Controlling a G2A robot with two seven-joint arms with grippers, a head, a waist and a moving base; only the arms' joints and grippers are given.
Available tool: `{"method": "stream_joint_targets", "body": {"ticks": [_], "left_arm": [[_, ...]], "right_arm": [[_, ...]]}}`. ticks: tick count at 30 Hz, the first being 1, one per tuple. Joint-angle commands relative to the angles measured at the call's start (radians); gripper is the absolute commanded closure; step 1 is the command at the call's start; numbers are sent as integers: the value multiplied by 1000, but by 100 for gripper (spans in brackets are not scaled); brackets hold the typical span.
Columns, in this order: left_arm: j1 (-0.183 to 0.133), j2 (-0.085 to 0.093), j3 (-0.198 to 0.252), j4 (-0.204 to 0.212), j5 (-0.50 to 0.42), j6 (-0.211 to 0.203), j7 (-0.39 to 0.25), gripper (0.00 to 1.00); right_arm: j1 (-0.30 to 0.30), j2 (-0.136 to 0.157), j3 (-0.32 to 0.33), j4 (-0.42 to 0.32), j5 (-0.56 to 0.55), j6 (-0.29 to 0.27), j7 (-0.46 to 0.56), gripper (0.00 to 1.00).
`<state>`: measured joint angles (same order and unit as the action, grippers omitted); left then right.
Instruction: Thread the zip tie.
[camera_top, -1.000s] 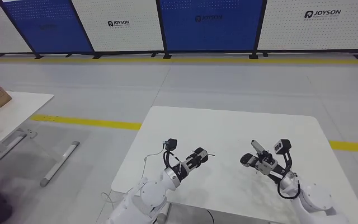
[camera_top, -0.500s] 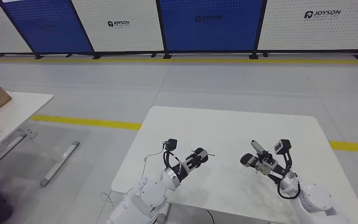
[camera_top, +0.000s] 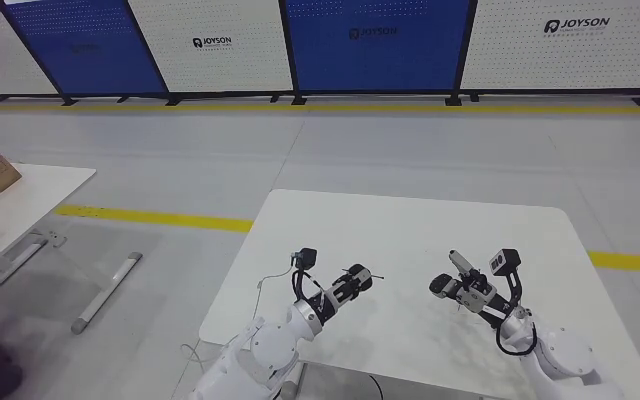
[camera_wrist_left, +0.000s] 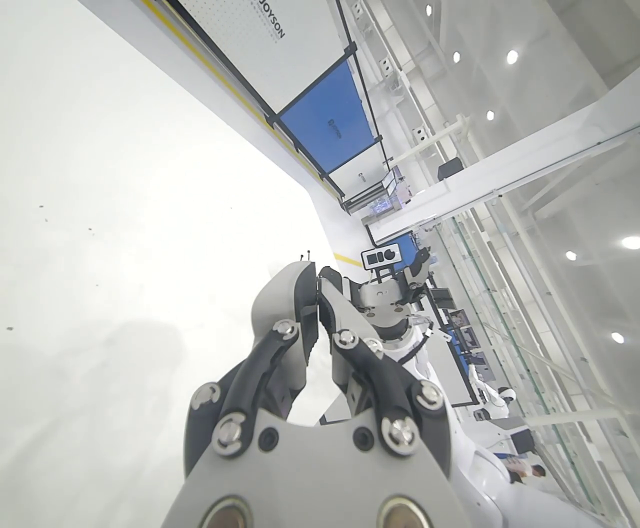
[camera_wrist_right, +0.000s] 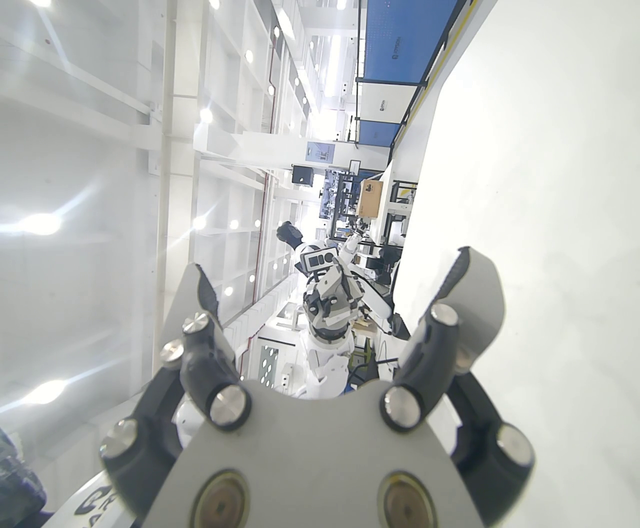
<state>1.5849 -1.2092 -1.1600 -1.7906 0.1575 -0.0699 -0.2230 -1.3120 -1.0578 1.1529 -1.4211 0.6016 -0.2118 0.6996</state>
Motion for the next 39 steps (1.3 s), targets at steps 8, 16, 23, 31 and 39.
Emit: {"method": "stream_joint_targets", "body": {"ticks": [8,16,23,31,39], "left_arm": [[-3,-14,25,40,-60,-16,132,100],[-3,-14,25,40,-60,-16,132,100],[-3,-14,25,40,-60,-16,132,100],[-3,-14,25,40,-60,-16,132,100],[-3,-14,25,40,-60,-16,132,100]], "right_arm": [[0,0,0,0,0,0,0,0],[8,3,0,2,-53,24,-11,0],[49,37,76,-113,-325,194,87,0],[110,74,118,-164,-519,317,366,0],[110,74,118,-164,-519,317,366,0]]}}
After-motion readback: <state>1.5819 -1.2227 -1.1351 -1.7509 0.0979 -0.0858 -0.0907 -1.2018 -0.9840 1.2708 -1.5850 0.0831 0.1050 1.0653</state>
